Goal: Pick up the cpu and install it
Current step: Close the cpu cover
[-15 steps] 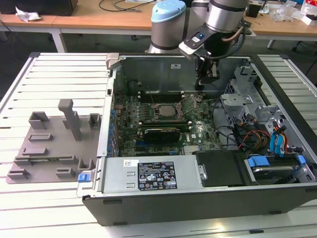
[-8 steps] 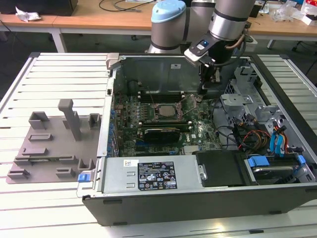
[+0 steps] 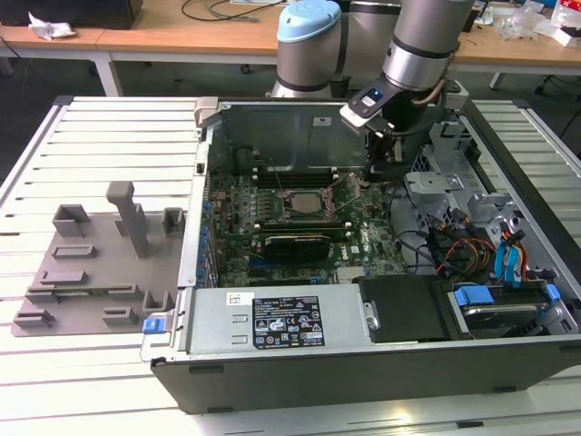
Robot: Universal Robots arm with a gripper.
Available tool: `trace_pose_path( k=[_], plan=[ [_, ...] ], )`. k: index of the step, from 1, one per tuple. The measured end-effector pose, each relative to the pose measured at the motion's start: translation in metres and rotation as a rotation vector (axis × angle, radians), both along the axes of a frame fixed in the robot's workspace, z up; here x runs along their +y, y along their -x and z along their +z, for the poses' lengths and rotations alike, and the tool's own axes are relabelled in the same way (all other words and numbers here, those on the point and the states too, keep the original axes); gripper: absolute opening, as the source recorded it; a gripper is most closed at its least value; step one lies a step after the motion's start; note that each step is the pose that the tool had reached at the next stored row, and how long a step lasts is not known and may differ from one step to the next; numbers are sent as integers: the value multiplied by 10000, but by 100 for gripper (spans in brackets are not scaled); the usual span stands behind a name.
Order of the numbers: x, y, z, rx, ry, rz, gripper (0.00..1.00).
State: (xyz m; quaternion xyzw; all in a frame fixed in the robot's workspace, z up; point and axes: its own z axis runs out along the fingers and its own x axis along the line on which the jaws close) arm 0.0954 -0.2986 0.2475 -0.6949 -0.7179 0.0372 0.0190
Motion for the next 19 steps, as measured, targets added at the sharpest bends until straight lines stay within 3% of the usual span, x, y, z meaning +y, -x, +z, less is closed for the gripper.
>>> trace_pose_path(
  k=[3,7,8,9,11,19],
  plan=[
    [-22,119,-4,0,-2,0,11],
    [-32,198,-11,0,-2,-1,11],
    [-32,393,-20,0,-3,1,11],
    [-32,470,-24,0,-2,0,11],
    [-32,537,-29,0,-2,0,11],
    [-32,629,-34,0,-3,0,11]
  ],
)
